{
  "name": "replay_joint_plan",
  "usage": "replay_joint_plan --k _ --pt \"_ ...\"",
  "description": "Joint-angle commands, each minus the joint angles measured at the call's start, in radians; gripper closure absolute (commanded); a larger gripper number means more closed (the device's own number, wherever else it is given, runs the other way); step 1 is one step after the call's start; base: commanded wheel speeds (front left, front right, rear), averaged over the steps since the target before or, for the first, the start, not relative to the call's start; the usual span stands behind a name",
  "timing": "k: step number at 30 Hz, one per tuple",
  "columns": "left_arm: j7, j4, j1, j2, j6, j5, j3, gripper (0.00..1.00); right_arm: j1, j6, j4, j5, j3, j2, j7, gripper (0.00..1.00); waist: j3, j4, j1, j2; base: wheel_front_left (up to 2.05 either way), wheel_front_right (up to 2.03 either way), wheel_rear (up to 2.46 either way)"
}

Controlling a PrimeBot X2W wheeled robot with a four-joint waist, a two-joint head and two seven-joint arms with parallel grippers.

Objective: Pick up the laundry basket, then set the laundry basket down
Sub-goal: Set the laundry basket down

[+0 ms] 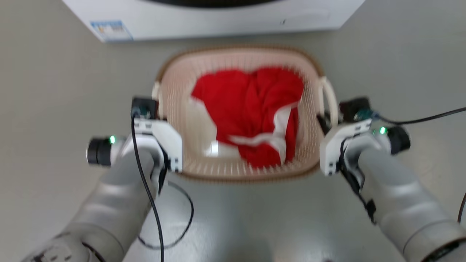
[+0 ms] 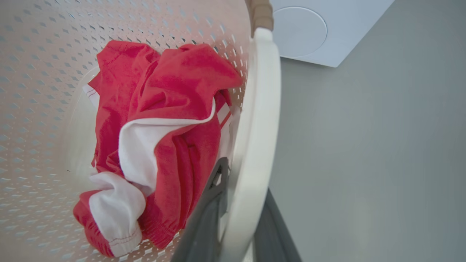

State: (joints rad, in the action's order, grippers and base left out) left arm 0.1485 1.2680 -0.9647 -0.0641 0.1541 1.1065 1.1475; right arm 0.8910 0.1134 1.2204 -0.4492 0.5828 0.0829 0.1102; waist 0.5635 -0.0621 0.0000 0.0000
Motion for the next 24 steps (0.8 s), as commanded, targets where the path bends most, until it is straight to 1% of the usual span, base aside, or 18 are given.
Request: replay_joint_plan --k 1,3,5,13,19,24 --pt "0.025 -0.008 -0.055 -0.005 0.008 -0.016 -0.014 1.0 0.015 0.017 -0.014 0.022 0.015 -0.033 0.038 1.0 0.121 0.035 0.0 0.0 0.0 0.0 0.0" --pt "0.043 -0.01 -0.091 -0.003 0.009 -0.022 -0.016 1.0 0.05 0.017 0.004 0.04 -0.004 -0.033 0.072 1.0 0.168 0.045 0.0 0.0 0.0 0.0 0.0" --pt "0.019 -0.015 -0.105 0.003 0.016 -0.028 -0.005 1.0 0.074 0.017 0.02 0.057 -0.025 -0.033 0.1 1.0 0.2 0.057 0.0 0.0 0.0 0.0 0.0" --pt "0.016 -0.057 -0.166 0.011 0.07 -0.033 0.001 1.0 0.127 0.017 0.045 0.126 -0.076 -0.033 0.141 1.0 0.294 0.082 0.0 0.0 0.0 0.0 0.0" --pt "0.053 -0.096 -0.178 0.012 0.107 -0.039 -0.002 1.0 0.143 0.017 0.052 0.162 -0.128 -0.033 0.149 1.0 0.325 0.088 0.0 0.0 0.0 0.0 0.0" --pt "0.063 -0.119 -0.174 0.007 0.122 -0.04 -0.003 1.0 0.143 0.017 0.049 0.182 -0.164 -0.033 0.151 1.0 0.338 0.088 0.0 0.0 0.0 0.0 0.0"
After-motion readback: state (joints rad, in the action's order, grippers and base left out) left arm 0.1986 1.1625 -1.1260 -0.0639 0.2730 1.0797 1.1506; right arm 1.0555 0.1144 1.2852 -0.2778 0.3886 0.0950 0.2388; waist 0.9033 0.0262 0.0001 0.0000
